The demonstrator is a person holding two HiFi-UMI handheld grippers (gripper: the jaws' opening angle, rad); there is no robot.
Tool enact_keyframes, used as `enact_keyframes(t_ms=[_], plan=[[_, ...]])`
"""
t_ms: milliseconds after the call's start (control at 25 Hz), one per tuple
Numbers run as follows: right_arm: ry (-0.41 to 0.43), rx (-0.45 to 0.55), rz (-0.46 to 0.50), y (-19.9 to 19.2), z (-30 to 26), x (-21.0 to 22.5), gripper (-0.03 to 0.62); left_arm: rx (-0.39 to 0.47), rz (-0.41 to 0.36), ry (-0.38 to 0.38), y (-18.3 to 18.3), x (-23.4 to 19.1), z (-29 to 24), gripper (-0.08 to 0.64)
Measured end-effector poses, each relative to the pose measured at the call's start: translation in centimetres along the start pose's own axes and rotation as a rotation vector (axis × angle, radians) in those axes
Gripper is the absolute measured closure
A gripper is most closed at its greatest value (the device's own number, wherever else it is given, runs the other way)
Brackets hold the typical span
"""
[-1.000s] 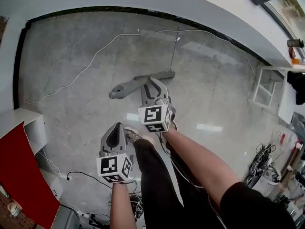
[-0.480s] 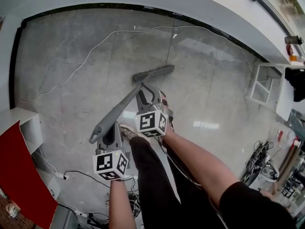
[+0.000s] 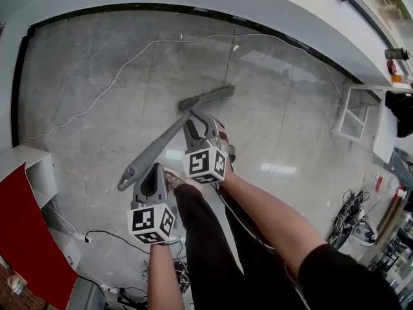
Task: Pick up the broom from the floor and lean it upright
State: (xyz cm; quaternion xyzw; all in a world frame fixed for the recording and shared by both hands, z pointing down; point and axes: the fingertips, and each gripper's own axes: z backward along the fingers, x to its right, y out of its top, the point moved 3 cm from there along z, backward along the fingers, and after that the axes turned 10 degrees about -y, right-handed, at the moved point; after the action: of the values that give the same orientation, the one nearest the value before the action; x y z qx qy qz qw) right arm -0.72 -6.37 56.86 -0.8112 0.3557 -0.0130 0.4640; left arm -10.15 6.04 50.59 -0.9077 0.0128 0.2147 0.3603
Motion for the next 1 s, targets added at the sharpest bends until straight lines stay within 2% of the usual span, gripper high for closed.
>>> enact_keyframes(t_ms=[1000], plan=[[0.018,0.022,0.094,-0.36,0.02,0.02,0.518,-0.019,0.001,-0.006,-0.89,0.82,-0.69,0.555]])
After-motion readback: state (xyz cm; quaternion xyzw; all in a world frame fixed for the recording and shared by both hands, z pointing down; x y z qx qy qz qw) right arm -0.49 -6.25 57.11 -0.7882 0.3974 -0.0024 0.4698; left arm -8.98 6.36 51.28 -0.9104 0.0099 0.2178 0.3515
